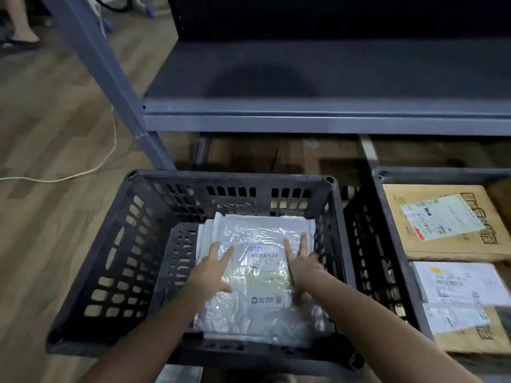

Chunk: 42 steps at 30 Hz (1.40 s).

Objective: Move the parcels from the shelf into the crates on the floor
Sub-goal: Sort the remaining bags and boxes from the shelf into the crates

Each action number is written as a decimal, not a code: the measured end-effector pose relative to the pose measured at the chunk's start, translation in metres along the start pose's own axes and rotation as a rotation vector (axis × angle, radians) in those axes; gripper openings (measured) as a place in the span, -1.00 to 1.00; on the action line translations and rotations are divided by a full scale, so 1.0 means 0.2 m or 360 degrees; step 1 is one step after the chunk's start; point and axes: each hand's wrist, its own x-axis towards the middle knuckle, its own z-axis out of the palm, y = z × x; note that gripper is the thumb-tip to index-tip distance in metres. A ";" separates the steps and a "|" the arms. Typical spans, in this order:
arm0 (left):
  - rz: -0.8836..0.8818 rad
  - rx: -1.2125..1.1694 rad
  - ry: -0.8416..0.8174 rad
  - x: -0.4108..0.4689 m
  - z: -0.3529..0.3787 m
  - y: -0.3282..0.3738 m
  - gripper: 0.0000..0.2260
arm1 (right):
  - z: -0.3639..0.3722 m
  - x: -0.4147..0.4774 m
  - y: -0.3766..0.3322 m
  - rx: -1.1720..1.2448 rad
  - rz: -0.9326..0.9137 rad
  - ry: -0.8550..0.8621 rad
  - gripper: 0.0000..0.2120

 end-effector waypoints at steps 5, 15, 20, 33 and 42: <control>-0.0058 0.0191 0.0003 0.07 0.10 0.03 -0.12 | 0.03 0.04 -0.03 -0.0374 0.0083 0.0003 -0.17; 0.0176 0.0478 -0.0196 0.15 -0.08 0.16 0.10 | -0.18 0.07 0.02 0.0151 -0.0113 -0.0253 0.24; 0.0324 0.0471 -0.0390 0.23 -0.09 0.21 0.20 | -0.13 0.08 0.03 0.0160 -0.0202 -0.0167 0.27; 0.0327 0.0596 -0.0387 0.33 0.00 0.22 0.25 | 0.03 0.24 -0.01 -0.0054 -0.0057 -0.0147 -0.10; 0.0317 0.0611 -0.0281 0.23 0.00 0.23 0.20 | 0.06 0.09 -0.07 -0.0093 -0.0171 -0.0186 0.05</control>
